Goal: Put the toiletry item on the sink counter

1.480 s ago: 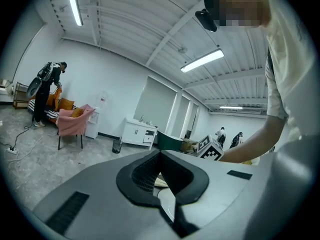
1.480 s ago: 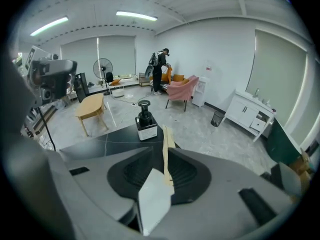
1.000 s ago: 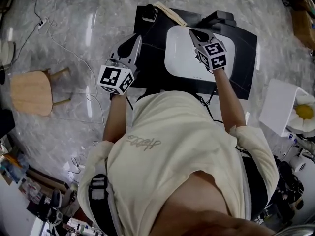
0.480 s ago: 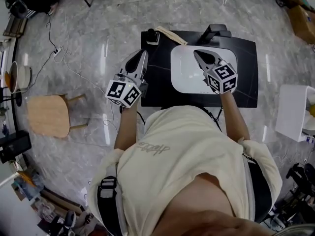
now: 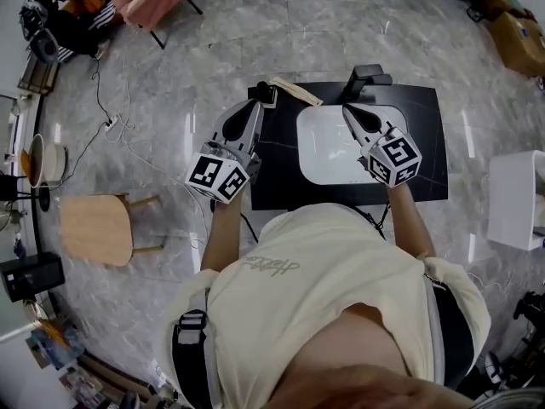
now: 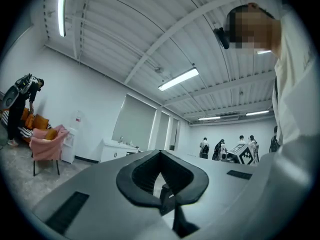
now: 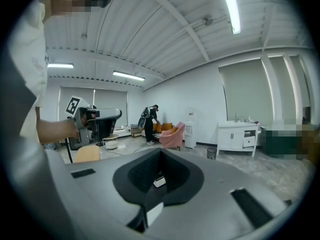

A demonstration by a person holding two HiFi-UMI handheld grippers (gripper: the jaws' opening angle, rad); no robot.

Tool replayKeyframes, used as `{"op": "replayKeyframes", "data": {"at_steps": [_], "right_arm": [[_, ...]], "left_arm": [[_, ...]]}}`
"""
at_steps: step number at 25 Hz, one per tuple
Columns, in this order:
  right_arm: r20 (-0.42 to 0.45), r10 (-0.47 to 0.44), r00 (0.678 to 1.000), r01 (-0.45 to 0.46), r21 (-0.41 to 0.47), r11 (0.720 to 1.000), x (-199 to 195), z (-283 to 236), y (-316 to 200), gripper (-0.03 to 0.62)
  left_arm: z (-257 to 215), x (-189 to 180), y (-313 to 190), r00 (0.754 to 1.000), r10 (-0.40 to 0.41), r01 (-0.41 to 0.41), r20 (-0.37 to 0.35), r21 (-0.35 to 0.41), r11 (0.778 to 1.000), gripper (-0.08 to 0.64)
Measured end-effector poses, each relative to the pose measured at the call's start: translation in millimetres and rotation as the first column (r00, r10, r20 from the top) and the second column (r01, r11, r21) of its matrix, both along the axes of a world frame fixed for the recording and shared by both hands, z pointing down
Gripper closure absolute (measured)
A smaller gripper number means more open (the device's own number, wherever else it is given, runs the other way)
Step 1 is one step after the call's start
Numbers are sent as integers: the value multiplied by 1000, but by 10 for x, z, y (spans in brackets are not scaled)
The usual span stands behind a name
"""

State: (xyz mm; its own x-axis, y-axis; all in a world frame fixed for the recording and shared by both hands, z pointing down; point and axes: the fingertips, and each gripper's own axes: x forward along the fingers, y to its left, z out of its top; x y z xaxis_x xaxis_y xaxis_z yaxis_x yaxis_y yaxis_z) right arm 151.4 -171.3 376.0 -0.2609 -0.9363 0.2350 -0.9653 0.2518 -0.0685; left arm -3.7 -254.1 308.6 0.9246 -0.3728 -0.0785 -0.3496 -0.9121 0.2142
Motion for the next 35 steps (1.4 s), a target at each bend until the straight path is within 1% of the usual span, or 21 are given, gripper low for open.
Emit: {"op": "replayKeyframes", "data": {"at_steps": [3, 6, 9, 11, 14, 19, 23, 26, 32, 35], "right_arm": [[-27, -4, 1000, 5, 36, 999, 24, -188, 51, 598], [-24, 2, 1000, -1, 61, 998, 86, -322, 112, 598], [-30, 16, 999, -14, 74, 997, 123, -383, 157, 598], [-37, 19, 999, -17, 71, 997, 122, -370, 169, 598], [-38, 10, 999, -8, 60, 998, 90, -333, 170, 598], [-38, -16, 999, 19, 68, 998, 63, -360, 116, 598], [-42, -24, 999, 28, 94, 995, 60, -437, 62, 598], [-34, -22, 999, 26, 105, 994, 58, -469, 43, 598], [-32, -23, 999, 26, 102, 994, 39, -425, 60, 598], [-52, -11, 999, 16, 103, 995, 34, -359, 45, 598]], "left_arm": [[6, 43, 18, 999, -7, 6, 47, 33, 999, 558], [11, 88, 70, 997, -11, 7, 77, 61, 998, 558], [-17, 98, 115, 998, -10, 7, 60, 53, 999, 558], [-43, 94, 144, 999, -6, 4, 40, 44, 999, 558], [-29, 73, 159, 999, -9, 7, 31, 37, 999, 558], [43, -7, 113, 998, -46, 45, 41, 26, 999, 558], [14, -51, 111, 996, -70, 67, 56, 59, 996, 558], [-1, -79, 106, 995, -82, 79, 55, 63, 995, 558], [66, -76, 111, 995, -79, 76, 68, 51, 996, 558], [112, -78, 89, 994, -71, 67, 81, 55, 996, 558]]}}
